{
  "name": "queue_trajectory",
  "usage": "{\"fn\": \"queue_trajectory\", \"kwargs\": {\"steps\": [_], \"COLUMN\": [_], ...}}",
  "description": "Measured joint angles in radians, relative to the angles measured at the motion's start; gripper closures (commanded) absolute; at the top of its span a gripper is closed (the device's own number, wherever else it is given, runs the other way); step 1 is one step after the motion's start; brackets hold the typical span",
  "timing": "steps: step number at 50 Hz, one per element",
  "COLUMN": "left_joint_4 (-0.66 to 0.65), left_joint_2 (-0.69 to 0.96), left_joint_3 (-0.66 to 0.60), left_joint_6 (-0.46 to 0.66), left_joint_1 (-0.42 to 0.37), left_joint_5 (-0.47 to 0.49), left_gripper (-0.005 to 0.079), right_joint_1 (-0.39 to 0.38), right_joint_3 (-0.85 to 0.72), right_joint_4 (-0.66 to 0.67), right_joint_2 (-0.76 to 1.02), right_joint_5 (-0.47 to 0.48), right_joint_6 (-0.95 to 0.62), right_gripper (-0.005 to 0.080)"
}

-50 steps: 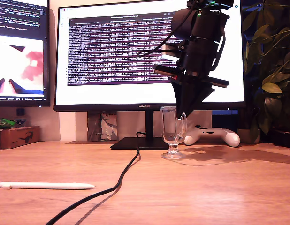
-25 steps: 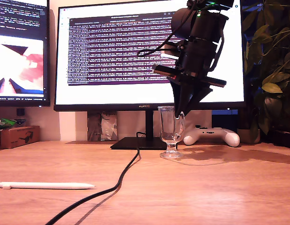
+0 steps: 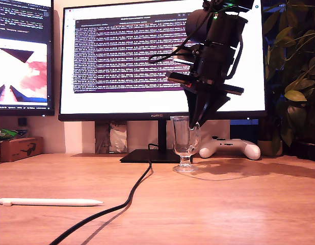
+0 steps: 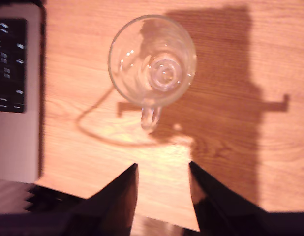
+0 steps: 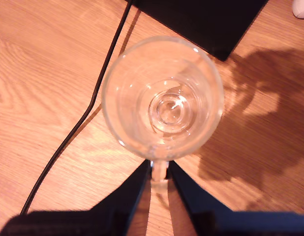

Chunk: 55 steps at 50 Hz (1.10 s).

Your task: Pick the small glass cups in front of you with each of your hands, and place them behind the white pen

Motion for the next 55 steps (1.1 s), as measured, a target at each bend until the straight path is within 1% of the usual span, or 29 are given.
{"fn": "queue_trajectory", "kwargs": {"steps": [5,22,29,38,39,42,47,53,55], "left_joint_4": [0.033,0.085,0.124,0.137,0.137,0.138,0.141,0.141,0.141], "left_joint_2": [0.040,0.152,0.194,0.233,0.237,0.250,0.259,0.259,0.259], "left_joint_3": [0.000,0.000,0.000,0.000,0.000,0.000,0.000,0.000,0.000], "left_joint_6": [0.011,0.018,0.019,0.022,0.022,0.022,0.022,0.022,0.022], "left_joint_1": [0.020,0.079,0.083,0.083,0.083,0.083,0.083,0.083,0.083], "left_joint_5": [0.023,0.039,0.040,0.062,0.063,0.065,0.065,0.065,0.068], "left_gripper": [0.0450,0.0450,0.0450,0.0459,0.0467,0.0527,0.0647,0.0764,0.0765], "right_joint_1": [0.000,0.000,0.000,0.000,0.000,0.000,0.000,0.000,0.000], "right_joint_3": [0.000,0.000,0.000,0.000,0.000,0.000,0.000,0.000,0.000], "right_joint_4": [0.000,0.003,0.008,0.009,0.009,0.009,0.009,0.009,0.009], "right_joint_2": [0.000,0.000,0.000,0.000,0.000,0.000,0.000,0.000,0.000], "right_joint_5": [0.000,-0.001,-0.001,-0.001,-0.001,-0.001,-0.001,-0.001,-0.001], "right_joint_6": [-0.002,-0.002,-0.002,-0.002,-0.002,-0.002,-0.002,-0.002,-0.001], "right_gripper": [0.0765,0.0765,0.0765,0.0765,0.0765,0.0765,0.0765,0.0765,0.0765]}}
